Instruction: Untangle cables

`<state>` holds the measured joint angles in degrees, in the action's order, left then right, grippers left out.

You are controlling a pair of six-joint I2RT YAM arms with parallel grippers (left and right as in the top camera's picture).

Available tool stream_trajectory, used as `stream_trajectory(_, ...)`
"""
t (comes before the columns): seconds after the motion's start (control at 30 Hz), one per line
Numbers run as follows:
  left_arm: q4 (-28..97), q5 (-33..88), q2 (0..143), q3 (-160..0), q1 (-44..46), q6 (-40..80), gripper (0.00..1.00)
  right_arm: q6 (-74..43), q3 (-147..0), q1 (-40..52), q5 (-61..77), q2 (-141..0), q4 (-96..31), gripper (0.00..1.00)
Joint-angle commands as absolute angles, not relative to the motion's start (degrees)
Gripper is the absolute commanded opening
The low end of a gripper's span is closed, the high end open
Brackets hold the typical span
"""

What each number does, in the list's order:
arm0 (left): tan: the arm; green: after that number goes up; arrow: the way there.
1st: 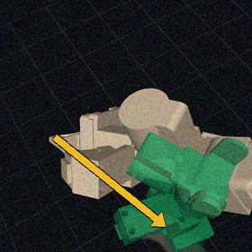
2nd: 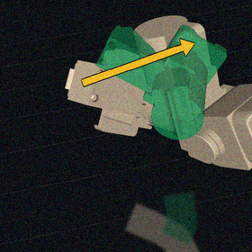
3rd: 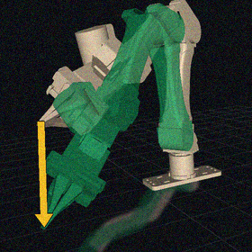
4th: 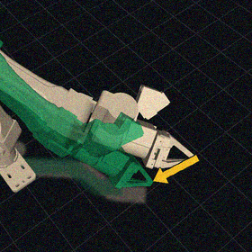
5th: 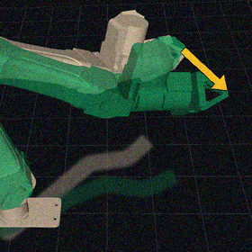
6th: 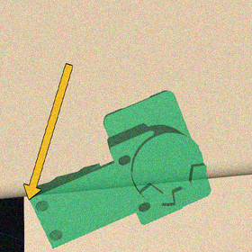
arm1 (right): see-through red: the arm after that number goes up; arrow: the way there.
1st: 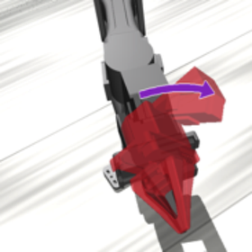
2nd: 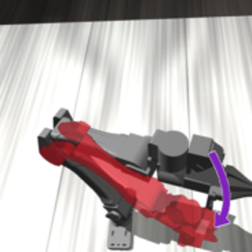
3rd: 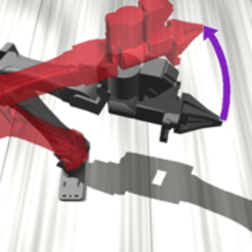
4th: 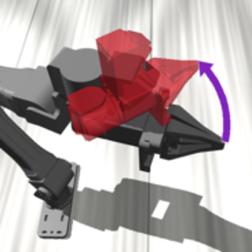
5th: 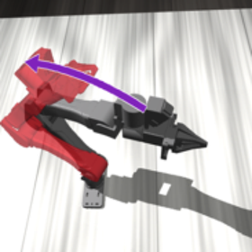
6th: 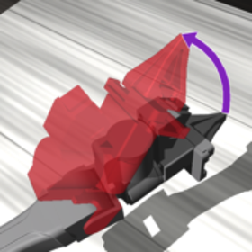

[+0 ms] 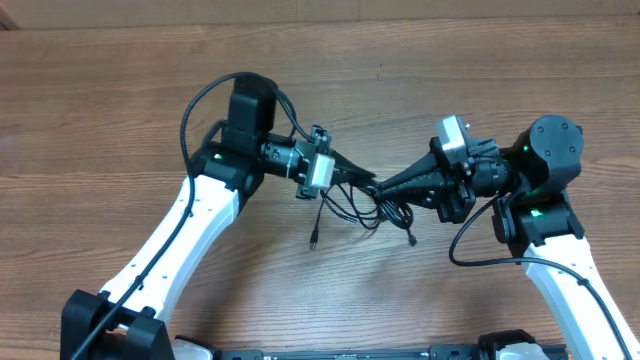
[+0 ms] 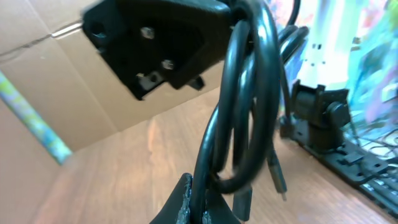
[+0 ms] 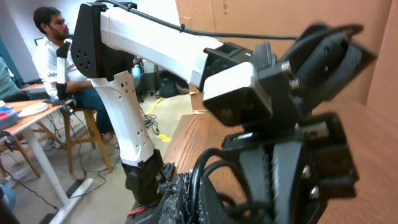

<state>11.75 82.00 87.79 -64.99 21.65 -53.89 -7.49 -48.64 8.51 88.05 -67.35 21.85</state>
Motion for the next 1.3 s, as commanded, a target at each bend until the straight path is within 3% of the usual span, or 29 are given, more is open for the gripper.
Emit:
stream_trajectory(0.0, 12.4, 84.0, 87.9, -65.7, 23.9, -53.1, 0.04, -7.5, -48.2, 9.0, 89.6, -67.5, 23.6, 0.04)
stream_trajectory(0.5, 15.4, 80.3, 87.9, -65.7, 28.9, -53.1, 0.04, -8.1, -48.4, 9.0, 88.8, -67.5, 33.0, 0.04)
stream_trajectory(1.27, 26.2, 77.3, 87.9, -65.7, 28.9, -53.1, 0.04, -10.8, -48.4, 8.9, 85.9, -67.5, 51.2, 0.04)
